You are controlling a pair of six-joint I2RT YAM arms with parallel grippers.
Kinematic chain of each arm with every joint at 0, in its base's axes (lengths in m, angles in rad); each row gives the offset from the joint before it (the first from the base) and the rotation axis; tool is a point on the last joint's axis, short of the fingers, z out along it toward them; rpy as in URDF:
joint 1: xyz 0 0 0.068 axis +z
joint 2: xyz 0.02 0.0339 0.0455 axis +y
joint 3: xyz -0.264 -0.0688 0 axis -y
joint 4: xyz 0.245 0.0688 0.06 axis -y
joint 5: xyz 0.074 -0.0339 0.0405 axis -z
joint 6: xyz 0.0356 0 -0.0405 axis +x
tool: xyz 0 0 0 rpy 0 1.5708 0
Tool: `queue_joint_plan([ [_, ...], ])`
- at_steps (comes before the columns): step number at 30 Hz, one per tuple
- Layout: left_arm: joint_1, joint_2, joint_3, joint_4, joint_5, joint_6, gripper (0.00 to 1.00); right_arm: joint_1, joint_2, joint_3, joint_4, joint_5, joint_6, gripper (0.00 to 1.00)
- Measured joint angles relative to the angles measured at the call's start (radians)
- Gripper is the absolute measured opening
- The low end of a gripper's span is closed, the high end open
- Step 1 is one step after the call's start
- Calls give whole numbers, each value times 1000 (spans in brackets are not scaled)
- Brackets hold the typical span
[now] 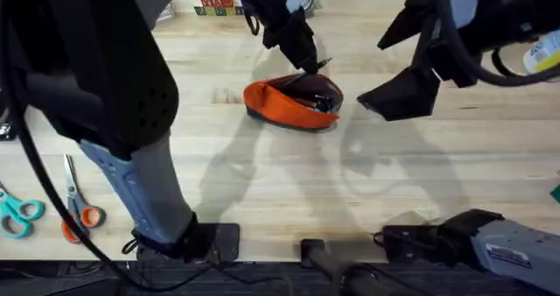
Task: Unzip the bag, pick up the pens from the table one at a time and place them inside, then zip the bag closed.
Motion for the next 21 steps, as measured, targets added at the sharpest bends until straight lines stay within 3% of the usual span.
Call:
queue_joint_plan([
  [2, 0, 0, 0, 0, -1, -1, 57, 0, 0, 0, 0, 0, 0, 997],
  [3, 0, 0, 0, 1, -1, -1, 135, 0, 0, 0, 0, 0, 0, 997],
  [8, 0, 0, 0, -2, -2, -4, 927, 0, 0, 0, 0, 0, 0, 997],
  [10, 0, 0, 0, -8, -2, -8, 987, 0, 0, 0, 0, 0, 0, 998],
  [16, 0, 0, 0, -18, -2, -19, 993, 0, 0, 0, 0, 0, 0, 998],
  [21, 0, 0, 0, -3, -5, -88, 995, 0, 0, 0, 0, 0, 0, 998],
])
